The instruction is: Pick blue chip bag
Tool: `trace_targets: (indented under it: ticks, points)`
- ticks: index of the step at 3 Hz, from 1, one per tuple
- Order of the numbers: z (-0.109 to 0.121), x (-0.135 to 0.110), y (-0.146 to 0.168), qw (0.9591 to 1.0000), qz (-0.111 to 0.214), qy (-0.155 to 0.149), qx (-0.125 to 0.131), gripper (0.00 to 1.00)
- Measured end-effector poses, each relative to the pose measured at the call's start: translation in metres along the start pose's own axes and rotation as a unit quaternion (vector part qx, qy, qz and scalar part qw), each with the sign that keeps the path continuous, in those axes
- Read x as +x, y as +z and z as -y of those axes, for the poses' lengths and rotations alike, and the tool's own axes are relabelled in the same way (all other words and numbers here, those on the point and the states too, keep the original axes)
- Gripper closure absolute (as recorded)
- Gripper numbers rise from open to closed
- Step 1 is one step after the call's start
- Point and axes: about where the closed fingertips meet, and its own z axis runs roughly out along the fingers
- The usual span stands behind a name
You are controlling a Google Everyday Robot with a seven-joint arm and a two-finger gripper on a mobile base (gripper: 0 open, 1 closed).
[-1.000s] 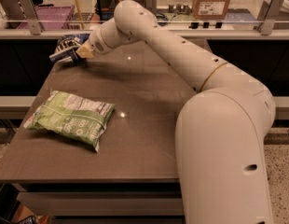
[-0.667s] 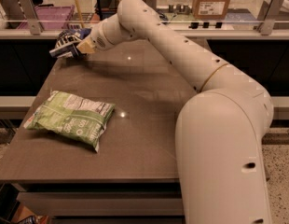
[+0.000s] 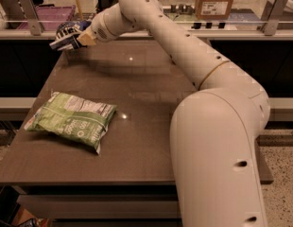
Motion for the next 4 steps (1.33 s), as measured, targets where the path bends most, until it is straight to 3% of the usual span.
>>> trace_targets:
  ticks: [2,4]
  points:
    - [-0.001,-0.02,-0.024,0.9992,-0.033,-0.008,0.022,1.0]
    - [-0.012,-0.053,-0.086,0.9951,-0.045,-0.027,0.084,1.0]
